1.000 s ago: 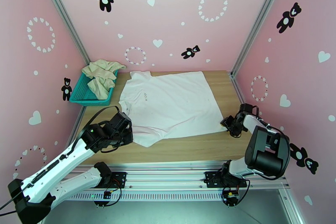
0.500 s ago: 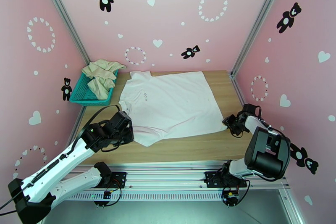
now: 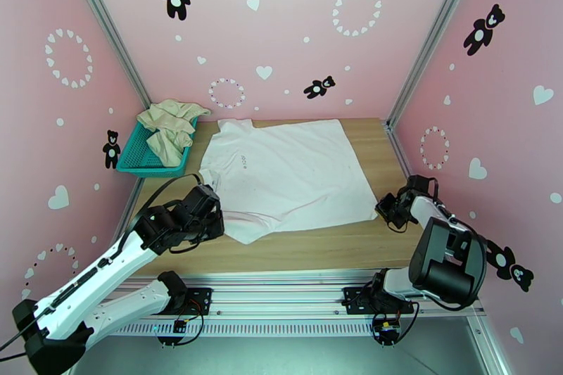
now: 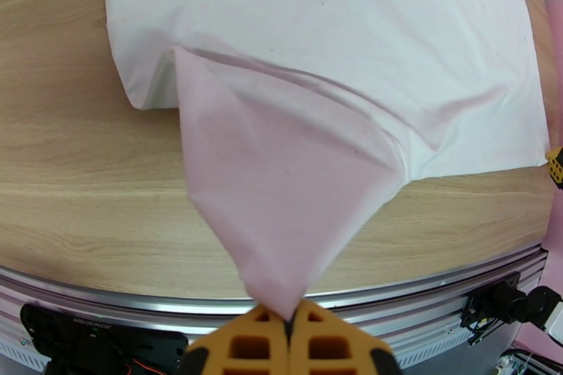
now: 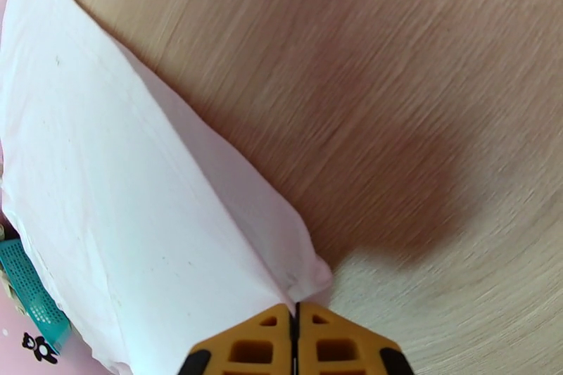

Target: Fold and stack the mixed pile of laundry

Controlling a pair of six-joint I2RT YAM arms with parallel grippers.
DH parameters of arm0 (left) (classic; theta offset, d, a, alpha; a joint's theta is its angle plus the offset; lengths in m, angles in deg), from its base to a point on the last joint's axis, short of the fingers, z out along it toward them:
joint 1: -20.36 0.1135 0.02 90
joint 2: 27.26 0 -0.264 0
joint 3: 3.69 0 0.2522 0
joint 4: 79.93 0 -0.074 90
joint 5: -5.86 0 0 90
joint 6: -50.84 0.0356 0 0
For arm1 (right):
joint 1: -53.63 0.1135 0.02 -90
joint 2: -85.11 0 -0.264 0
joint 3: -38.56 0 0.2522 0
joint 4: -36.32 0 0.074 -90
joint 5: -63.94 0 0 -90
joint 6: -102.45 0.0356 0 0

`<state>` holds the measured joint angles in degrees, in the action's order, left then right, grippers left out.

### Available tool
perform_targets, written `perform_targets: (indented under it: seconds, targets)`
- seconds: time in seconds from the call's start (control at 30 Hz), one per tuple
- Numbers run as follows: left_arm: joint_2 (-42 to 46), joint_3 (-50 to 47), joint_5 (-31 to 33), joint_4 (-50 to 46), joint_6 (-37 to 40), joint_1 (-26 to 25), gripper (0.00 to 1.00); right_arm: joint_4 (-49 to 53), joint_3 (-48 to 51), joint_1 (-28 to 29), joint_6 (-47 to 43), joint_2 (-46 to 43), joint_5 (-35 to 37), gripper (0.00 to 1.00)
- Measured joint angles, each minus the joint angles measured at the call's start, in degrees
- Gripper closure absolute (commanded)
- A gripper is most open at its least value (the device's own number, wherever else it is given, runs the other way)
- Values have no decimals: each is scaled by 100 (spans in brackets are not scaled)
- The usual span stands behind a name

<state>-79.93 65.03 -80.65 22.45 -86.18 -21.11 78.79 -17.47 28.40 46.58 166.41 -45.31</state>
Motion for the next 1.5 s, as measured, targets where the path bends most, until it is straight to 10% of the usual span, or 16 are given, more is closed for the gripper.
perform_targets:
  seconds: [1.1,1.27,1.5]
  targets:
    - [-2092,949,0,1773,1108,1926,100,160,-2924,1244,262,2074,188,100]
    - [-2610,949,-70,2072,1237,2035,100,197,-3357,1338,275,2608,179,59]
    - [-2684,949,-160,2210,1263,2035,100,289,-3322,1263,243,2553,251,55]
